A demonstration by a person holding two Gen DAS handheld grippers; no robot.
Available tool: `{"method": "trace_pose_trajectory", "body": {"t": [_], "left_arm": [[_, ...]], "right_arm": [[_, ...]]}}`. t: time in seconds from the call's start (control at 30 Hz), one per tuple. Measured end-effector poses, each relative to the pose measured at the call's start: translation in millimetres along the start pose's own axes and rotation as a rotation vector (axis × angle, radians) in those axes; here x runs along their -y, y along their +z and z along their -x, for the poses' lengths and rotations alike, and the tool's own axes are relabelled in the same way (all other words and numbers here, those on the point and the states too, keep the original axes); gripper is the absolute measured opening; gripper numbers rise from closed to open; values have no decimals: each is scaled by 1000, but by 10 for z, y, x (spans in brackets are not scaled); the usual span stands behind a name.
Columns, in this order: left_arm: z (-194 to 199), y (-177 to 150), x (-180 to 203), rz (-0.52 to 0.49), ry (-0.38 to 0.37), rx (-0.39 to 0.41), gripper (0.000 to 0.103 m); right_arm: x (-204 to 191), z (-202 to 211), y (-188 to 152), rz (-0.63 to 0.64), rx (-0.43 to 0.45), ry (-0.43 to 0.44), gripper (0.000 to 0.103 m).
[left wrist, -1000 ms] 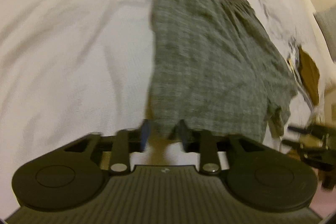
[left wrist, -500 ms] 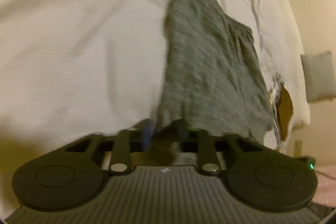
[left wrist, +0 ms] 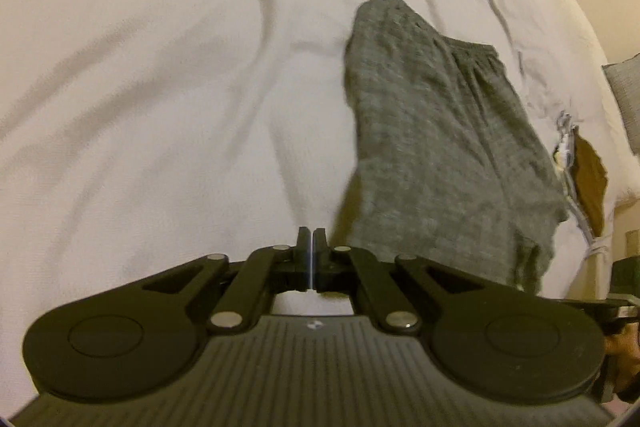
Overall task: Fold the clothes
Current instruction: 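Pull the shorts straight with both tools and release them flat on the bed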
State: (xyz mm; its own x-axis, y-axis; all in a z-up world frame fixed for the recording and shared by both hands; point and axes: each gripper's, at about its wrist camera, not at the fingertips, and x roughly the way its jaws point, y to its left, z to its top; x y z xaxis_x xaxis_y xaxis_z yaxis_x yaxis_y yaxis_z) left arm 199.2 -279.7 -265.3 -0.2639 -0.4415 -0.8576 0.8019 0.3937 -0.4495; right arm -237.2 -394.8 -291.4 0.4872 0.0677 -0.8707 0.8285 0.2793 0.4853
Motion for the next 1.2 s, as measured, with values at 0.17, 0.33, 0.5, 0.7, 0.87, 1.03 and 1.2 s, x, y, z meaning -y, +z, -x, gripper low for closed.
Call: {"method": "trace_pose_trajectory", "body": {"t": [0.17,0.33,0.5,0.7,0.87,1.03,1.2], "left_arm": [[-190,-118,81,28,-43,-28,34],[-348,-221,209,-31,-33,-83,2],[-26,-300,116,-20,10,-44,0],[303,-337,88,-66,109,-29,0],[536,-326,444,-241,182,8,9],[616,-385,933,-483,226,20,18],[740,-488,1312,-686,280,91,42]], "right_arm": [[62,85,-131,10,-13,-36,24],[83,162,-251,19,-20,-74,25],[92,348,-249,18,6,-105,29],[-9,615,-113,56,62,-182,44],[-321,851,-41,130,140,-308,70],[-668,1058,-58,205,205,-452,88],[-810,1231,-122,176,236,-470,88]]}}
